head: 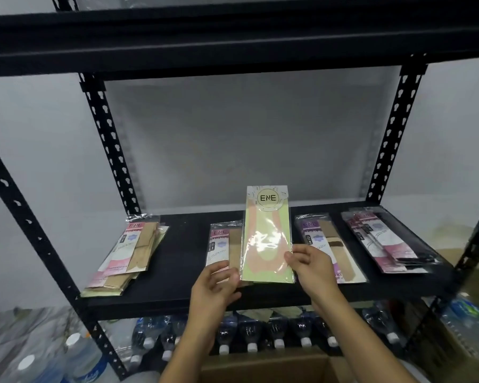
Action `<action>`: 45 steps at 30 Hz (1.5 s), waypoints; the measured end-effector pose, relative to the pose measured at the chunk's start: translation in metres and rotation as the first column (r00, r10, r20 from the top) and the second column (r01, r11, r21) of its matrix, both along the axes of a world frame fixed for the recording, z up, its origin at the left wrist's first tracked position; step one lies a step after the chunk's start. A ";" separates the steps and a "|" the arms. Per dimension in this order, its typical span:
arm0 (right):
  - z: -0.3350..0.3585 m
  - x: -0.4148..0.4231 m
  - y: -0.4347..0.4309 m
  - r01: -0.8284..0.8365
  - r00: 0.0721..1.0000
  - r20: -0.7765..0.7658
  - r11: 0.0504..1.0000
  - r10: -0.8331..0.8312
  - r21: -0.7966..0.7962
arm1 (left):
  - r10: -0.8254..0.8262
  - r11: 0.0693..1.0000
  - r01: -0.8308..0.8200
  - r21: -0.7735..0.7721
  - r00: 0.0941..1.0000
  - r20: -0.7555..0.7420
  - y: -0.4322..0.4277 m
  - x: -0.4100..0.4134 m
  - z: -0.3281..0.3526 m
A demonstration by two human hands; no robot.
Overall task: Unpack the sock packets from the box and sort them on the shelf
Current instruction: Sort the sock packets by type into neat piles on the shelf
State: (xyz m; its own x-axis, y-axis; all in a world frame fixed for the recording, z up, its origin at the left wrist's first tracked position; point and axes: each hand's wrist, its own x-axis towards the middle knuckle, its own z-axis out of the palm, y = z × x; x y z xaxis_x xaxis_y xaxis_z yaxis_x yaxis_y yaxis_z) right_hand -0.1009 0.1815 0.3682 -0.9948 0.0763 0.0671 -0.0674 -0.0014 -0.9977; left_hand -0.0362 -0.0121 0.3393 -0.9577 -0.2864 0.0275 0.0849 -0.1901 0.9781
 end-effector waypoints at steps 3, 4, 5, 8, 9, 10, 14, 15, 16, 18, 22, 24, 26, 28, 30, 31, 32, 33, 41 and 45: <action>-0.007 -0.010 0.009 0.025 0.999 0.028 0.999 -0.025 0.027 | 0.015 1.000 -0.015 -0.022 1.000 -0.011 -0.005 0.005 -0.002; -0.009 -0.015 0.012 0.036 0.998 0.040 0.998 -0.038 0.044 | 0.022 0.999 -0.023 -0.028 1.000 -0.013 -0.007 0.006 -0.004; -0.012 -0.018 0.014 0.047 0.997 0.054 0.997 -0.050 0.064 | 0.032 0.999 -0.032 -0.030 0.999 -0.012 -0.008 0.007 -0.005; -0.019 -0.030 0.016 0.064 0.994 0.083 0.990 -0.075 0.128 | 0.053 0.998 -0.053 -0.032 0.998 -0.017 -0.014 0.008 -0.009; -0.020 -0.033 0.016 0.066 0.993 0.092 0.987 -0.079 0.145 | 0.061 0.998 -0.061 -0.032 0.998 -0.018 -0.017 0.008 -0.009; -0.022 -0.036 0.016 0.066 0.992 0.099 0.985 -0.082 0.159 | 0.067 0.997 -0.067 -0.031 0.998 -0.019 -0.019 0.008 -0.010; -0.030 -0.046 0.015 0.073 0.988 0.113 0.969 -0.102 0.237 | 0.076 0.996 -0.077 -0.034 0.997 -0.020 -0.026 0.008 -0.012; -0.032 -0.048 0.014 0.073 0.987 0.116 0.961 -0.107 0.265 | 0.076 0.996 -0.077 -0.034 0.997 -0.020 -0.027 0.008 -0.013; -0.033 -0.051 0.014 0.069 0.987 0.118 0.952 -0.109 0.299 | 0.076 0.996 -0.077 -0.034 0.997 -0.020 -0.028 0.008 -0.015; -0.036 -0.055 0.011 0.053 0.987 0.118 0.922 -0.107 0.385 | 0.077 0.996 -0.078 -0.036 0.997 -0.017 -0.028 0.008 -0.017; -0.039 -0.061 0.007 0.030 0.990 0.085 0.756 -0.113 0.654 | 0.094 0.995 -0.094 -0.029 0.996 -0.005 -0.030 0.009 -0.020; -0.040 -0.061 0.004 0.050 0.991 0.045 0.664 -0.125 0.746 | 0.102 0.994 -0.102 -0.029 0.995 -0.003 -0.033 0.010 -0.021; -0.038 -0.060 0.000 0.077 0.991 0.002 0.594 -0.130 0.801 | 0.114 0.993 -0.114 -0.026 0.994 -0.003 -0.037 0.010 -0.021; -0.038 -0.058 -0.002 0.106 0.992 -0.049 0.547 -0.117 0.830 | 0.129 0.991 -0.129 -0.026 0.992 0.002 -0.043 0.011 -0.022; -0.036 -0.055 -0.003 0.147 0.989 -0.115 0.531 -0.093 0.834 | 0.146 0.989 -0.146 -0.028 0.989 0.007 -0.050 0.012 -0.021; -0.035 -0.054 -0.005 0.160 0.987 -0.138 0.548 -0.082 0.821 | 0.160 0.987 -0.159 -0.031 0.987 0.012 -0.055 0.012 -0.020; -0.034 -0.051 -0.008 0.164 0.986 -0.151 0.576 -0.070 0.801 | 0.179 0.983 -0.178 -0.034 0.984 0.018 -0.061 0.013 -0.019; -0.033 -0.049 -0.012 0.162 0.985 -0.163 0.607 -0.054 0.778 | 0.201 0.979 -0.201 -0.037 0.979 0.025 -0.068 0.014 -0.018; -0.018 -0.034 -0.083 0.003 0.944 -0.245 0.737 0.221 0.676 | 0.384 0.913 -0.361 -0.191 0.918 0.101 -0.137 0.021 -0.005; -0.015 -0.029 -0.131 -0.109 0.928 -0.212 0.766 0.307 0.633 | 0.506 0.831 -0.453 -0.323 0.857 0.098 -0.174 0.025 -0.002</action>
